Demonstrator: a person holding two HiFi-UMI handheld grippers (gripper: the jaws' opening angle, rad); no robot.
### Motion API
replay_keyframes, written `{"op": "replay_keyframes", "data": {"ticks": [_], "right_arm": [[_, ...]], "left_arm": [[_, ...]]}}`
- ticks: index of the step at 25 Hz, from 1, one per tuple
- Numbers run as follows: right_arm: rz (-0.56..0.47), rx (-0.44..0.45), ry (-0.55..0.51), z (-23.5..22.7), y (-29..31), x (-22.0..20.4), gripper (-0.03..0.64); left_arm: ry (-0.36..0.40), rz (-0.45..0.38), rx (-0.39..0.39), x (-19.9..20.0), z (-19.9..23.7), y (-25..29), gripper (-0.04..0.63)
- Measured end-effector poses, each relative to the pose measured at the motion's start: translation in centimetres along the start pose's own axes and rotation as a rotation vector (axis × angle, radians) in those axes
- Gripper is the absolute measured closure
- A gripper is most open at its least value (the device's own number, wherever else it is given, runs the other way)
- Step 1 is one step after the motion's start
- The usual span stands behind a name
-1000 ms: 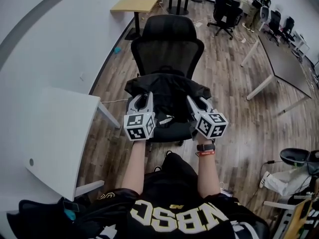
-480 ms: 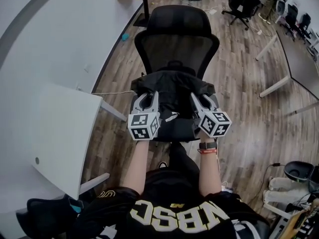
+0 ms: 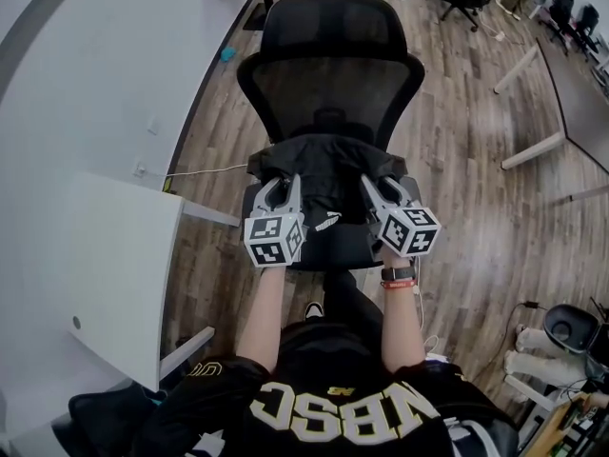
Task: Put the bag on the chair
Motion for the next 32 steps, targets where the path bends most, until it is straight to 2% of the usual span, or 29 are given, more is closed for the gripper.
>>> {"op": "replay_keyframes", "data": {"ticks": [9,17,32], "right_arm": [[0.09,-0.04,0.065,-5.5,3.7,-1.6,0.495],[0.178,-0.062,0.112,-10.0,7.1,-3.6,0.494],[0.397,-0.075,0.208,-17.2,11.8,-14.1,0.494]], "left_arm": [[-0.024,0.117,0.019,-3.1,0.3,6.1,0.531],[-0.048,0.223,0.071,-6.6,0.8,10.8,0.528],[-0.081,0.437,0.131,-17.8,4.2,16.1,0.525]]}}
Point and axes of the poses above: the fingertips, and each gripper's own axes: y forward along the fingers, z to its left, x out of its top, the point moved 8 cm from there along -y, backward along the fingers, and after that the axes turned 12 degrees about x, right-handed, at the moved point
